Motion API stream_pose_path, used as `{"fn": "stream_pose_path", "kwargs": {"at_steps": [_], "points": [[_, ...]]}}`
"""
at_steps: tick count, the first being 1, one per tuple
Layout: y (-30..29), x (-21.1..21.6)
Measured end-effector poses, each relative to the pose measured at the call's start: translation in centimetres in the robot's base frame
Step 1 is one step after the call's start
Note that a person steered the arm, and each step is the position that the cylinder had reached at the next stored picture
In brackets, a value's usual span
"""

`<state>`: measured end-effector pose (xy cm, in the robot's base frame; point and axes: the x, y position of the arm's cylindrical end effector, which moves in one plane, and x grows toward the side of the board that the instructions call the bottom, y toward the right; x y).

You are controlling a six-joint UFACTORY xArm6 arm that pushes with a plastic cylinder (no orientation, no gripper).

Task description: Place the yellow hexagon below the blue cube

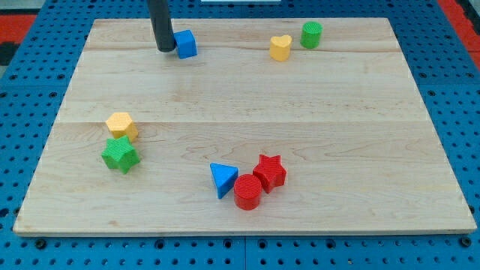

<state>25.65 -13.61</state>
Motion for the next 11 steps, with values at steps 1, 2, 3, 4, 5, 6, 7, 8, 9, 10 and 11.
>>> {"fn": "stream_pose_path", "kwargs": {"at_steps": [1, 2, 3, 4, 5, 6, 7, 8, 9, 10, 11], "points": [[1.3, -0.8], [4.7, -0.8], [6.9, -1.0], [2.1, -0.4], [-5.4, 2.5], [-13.0, 9.6], [-13.7, 18.3], [-8.9, 20.5], [-7.5, 20.8], [-2.7, 21.3], [4.0, 21.0]]}}
